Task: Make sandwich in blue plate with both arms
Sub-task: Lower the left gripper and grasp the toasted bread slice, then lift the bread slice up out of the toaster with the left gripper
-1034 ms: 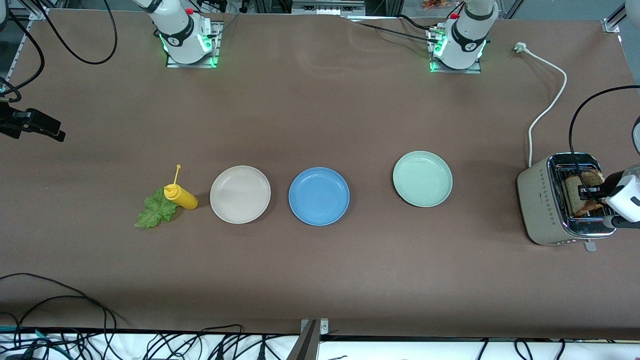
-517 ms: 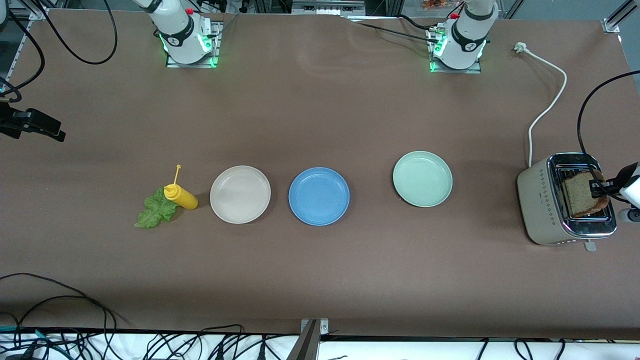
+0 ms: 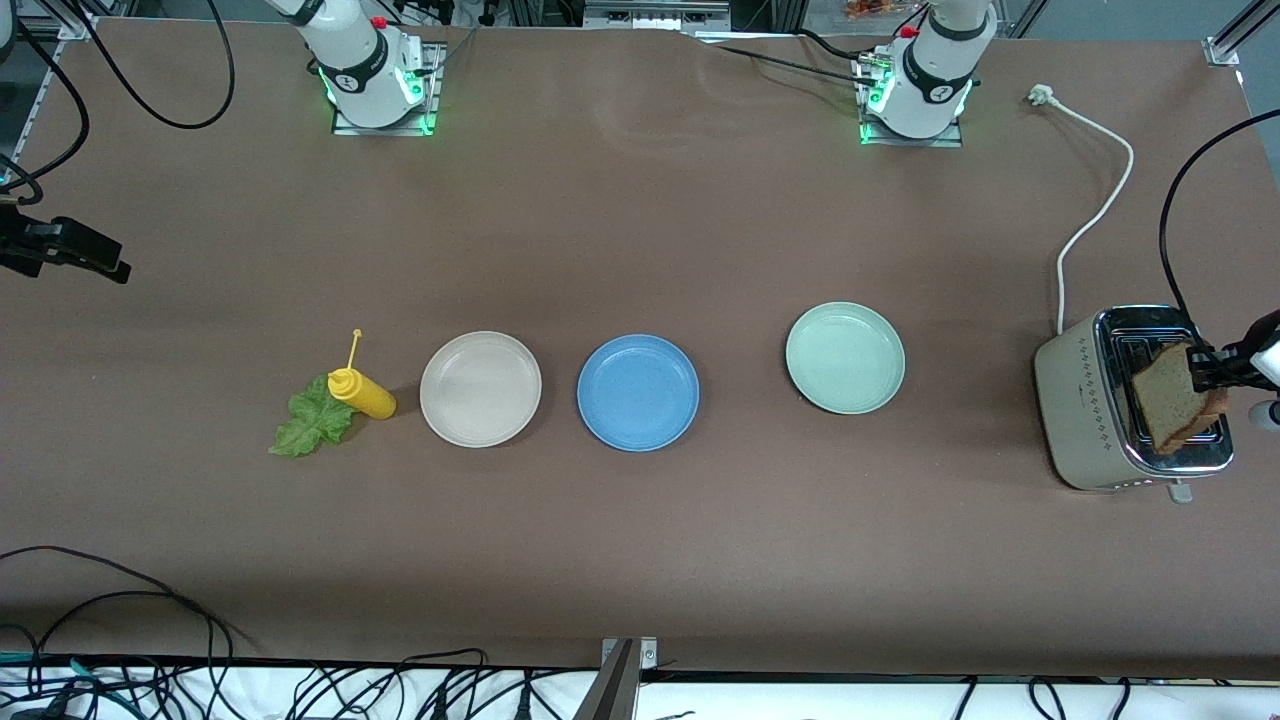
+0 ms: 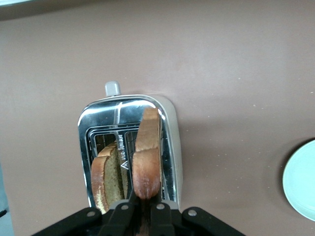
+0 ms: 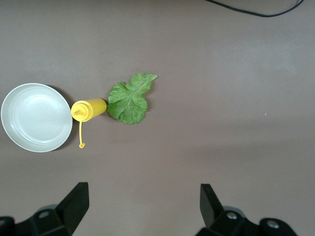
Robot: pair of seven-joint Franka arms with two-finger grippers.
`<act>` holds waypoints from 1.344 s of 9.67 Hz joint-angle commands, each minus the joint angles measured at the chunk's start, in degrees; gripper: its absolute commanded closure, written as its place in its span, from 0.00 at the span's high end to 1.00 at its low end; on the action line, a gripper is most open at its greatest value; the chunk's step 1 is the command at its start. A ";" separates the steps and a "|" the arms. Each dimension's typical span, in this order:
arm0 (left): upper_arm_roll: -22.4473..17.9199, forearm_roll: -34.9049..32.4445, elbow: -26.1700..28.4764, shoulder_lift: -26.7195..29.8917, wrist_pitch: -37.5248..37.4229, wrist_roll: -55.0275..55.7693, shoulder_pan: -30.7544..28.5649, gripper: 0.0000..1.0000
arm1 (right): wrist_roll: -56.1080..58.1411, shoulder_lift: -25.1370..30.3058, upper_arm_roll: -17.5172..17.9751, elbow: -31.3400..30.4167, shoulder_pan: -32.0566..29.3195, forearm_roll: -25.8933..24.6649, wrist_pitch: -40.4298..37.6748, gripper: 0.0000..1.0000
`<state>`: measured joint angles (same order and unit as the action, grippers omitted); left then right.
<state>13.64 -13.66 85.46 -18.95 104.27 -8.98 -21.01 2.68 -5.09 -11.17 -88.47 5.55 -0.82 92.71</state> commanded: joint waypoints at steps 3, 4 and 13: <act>5.42 -0.05 0.15 1.90 -1.96 0.46 -0.43 0.00 | 0.22 0.08 0.09 0.67 -0.01 -0.76 -0.87 1.00; 6.65 1.00 0.15 1.99 -1.96 1.42 -0.52 0.00 | 0.22 0.08 0.09 0.67 -0.01 -0.76 -0.87 1.00; 24.39 1.09 0.94 -0.90 -4.78 16.68 0.09 0.00 | 0.22 0.08 0.09 0.67 -0.01 -0.76 -0.87 1.00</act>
<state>33.93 -13.13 86.38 -18.27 100.07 2.36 -20.74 2.68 -5.09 -11.17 -88.46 5.54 -0.83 92.71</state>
